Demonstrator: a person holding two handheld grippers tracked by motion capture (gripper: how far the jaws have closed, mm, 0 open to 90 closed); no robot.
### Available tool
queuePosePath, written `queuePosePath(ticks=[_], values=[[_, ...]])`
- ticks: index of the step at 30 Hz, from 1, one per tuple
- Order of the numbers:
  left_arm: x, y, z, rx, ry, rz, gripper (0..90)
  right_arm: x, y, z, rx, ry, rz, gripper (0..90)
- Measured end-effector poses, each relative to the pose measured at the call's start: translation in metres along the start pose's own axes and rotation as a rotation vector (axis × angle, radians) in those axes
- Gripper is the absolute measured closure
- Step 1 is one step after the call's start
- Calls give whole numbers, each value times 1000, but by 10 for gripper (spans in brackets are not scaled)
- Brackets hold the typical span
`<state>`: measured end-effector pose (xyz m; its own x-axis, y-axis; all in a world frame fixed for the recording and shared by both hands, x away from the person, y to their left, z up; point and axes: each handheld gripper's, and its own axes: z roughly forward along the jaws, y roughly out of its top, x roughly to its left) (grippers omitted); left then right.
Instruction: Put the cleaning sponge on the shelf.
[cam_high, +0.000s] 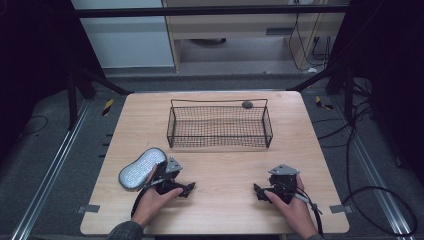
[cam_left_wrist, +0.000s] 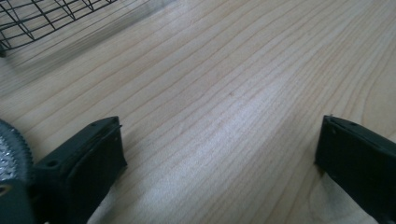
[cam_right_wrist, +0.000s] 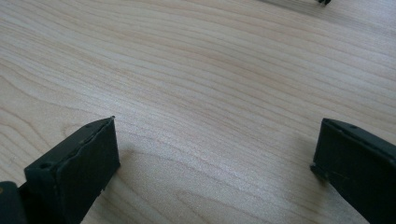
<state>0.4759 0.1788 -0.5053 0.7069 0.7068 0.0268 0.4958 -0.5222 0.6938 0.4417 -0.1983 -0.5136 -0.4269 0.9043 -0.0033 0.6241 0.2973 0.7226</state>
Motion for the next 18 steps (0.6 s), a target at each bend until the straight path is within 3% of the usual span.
queuePosePath(ticks=[1,7,11,14,18], values=[[0,0,0,0,0,0,35,0,0,0,0,-1,0,4],[18,14,-26,129,21,48,40,0,0,0,1,-2,2,4],[34,22,-43,169,48,44,49,0,-1,0,-3,-4,-9,4],[58,32,-55,290,55,40,41,0,-1,0,-2,-4,-8,4],[76,36,-60,356,83,40,48,0,-1,0,-2,-4,-8,4]])
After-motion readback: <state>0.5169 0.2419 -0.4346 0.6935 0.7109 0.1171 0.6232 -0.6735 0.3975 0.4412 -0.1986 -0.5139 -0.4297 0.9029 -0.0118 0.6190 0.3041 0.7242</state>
